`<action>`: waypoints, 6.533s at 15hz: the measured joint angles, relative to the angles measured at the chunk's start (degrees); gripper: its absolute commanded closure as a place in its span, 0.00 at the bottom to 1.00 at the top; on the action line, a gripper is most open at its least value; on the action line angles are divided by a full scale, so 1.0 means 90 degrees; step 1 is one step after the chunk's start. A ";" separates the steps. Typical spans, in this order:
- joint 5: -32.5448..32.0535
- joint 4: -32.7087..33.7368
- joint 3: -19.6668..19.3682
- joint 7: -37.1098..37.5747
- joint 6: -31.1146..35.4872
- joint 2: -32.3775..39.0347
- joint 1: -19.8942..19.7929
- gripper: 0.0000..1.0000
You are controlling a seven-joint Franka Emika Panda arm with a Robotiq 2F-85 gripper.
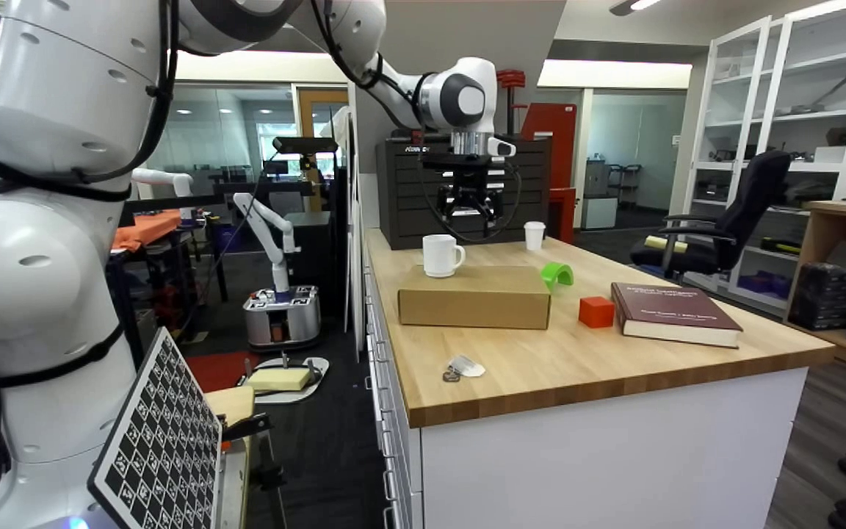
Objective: Put the teabag in the mug
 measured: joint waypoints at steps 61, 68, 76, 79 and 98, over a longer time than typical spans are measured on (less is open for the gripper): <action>0.0029 -0.1106 -0.0802 0.0606 0.0214 -0.0039 -0.0733 0.00; 0.0016 -0.1076 -0.0799 0.0608 0.0214 0.0002 -0.0733 0.00; -0.0099 -0.2103 -0.1143 0.0826 0.0050 -0.1264 -0.0889 0.00; -0.0099 -0.2616 -0.1226 0.0830 -0.0250 -0.1786 -0.1057 0.00; -0.0233 -0.2454 -0.1117 0.0780 -0.0528 -0.0127 -0.1065 0.00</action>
